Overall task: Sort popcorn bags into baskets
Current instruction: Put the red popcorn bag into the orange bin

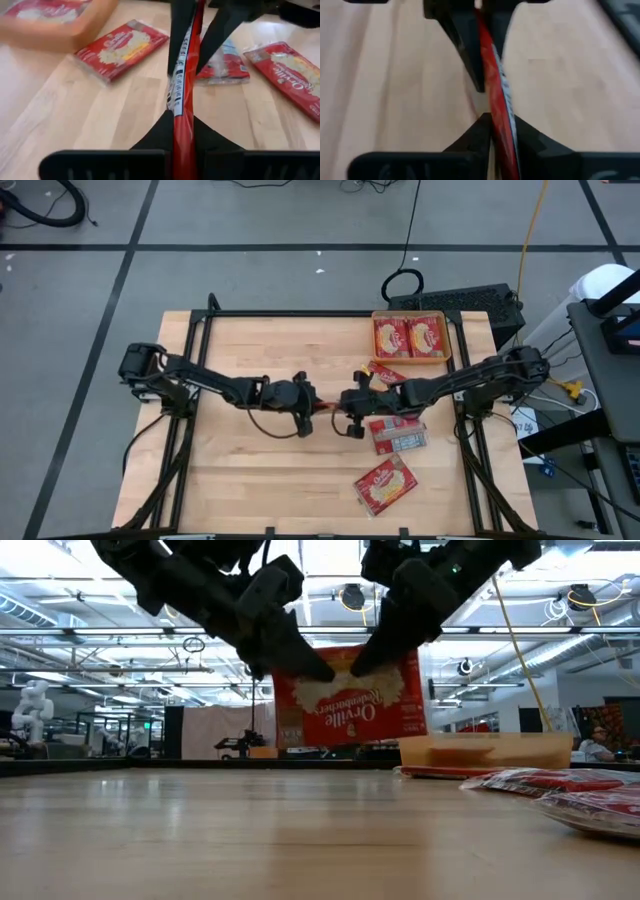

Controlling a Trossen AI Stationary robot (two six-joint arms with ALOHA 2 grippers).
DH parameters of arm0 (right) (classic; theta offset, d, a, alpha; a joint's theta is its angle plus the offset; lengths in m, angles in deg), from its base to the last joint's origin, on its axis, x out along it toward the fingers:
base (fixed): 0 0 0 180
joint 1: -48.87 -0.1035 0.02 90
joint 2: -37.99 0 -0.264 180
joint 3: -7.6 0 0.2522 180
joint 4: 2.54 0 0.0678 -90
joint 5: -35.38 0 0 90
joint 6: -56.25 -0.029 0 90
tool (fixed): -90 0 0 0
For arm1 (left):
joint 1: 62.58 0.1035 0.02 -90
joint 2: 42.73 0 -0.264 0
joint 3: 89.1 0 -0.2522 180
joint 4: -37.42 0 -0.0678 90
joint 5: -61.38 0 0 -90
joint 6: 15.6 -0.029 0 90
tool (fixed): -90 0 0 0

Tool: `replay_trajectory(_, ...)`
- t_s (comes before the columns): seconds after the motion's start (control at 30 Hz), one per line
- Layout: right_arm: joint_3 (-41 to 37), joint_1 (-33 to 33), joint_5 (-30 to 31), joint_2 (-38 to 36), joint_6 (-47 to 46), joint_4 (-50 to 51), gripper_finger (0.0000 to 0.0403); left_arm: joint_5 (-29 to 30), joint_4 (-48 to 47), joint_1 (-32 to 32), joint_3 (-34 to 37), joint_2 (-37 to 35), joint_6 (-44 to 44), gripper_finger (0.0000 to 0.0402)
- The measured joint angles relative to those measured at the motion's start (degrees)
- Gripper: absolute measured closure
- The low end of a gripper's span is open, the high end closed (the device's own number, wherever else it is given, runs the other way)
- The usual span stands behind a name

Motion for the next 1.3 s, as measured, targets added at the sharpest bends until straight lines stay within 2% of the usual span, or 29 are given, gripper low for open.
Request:
replay_trajectory(0.13, 0.0, 1.0, 3.5, -2.9, 1.2, 0.0, 0.031, 0.0, -5.6, 1.2, 0.1, -4.7, 1.1, 0.0376)
replay_trajectory(0.33, -0.2, 2.6, 8.0, -10.7, 7.2, 0.0, 0.0247, 2.0, -13.8, 3.9, 0.1, -14.8, -2.0, 0.0388)
replay_trajectory(0.5, -3.3, 3.5, 8.0, -15.4, 6.4, -3.8, 0.0226, 2.8, -12.1, 6.3, 5.7, -22.9, -2.8, 0.0377)
replay_trajectory(0.57, -5.2, 3.5, 8.0, -15.7, 5.8, -8.2, 0.0225, 2.8, -5.7, 6.7, 9.6, -25.1, -2.0, 0.0376)
replay_trajectory(0.73, -11.2, 3.0, 7.4, -13.4, 3.5, -21.6, 0.0226, 2.8, 17.7, 6.7, 20.0, -28.1, -1.5, 0.0388)
replay_trajectory(0.93, -16.9, 3.0, 2.3, -7.8, 1.9, -47.9, 0.0226, 2.6, 46.3, 6.5, 28.9, -27.3, -2.5, 0.0381)
replay_trajectory(1.0, -17.3, 3.5, 0.7, -5.0, 3.0, -56.1, 0.0226, 1.2, 50.9, 6.5, 29.8, -26.5, -3.0, 0.0377)
replay_trajectory(1.13, -16.6, 5.8, -3.6, 0.8, 5.0, -69.0, 0.0226, -2.6, 53.7, 6.5, 29.3, -25.3, -2.7, 0.0386)
replay_trajectory(1.3, -13.0, 9.0, -11.5, 6.1, 2.3, -73.8, 0.0226, -4.6, 60.3, 4.8, 29.3, -21.3, -3.0, 0.0388)
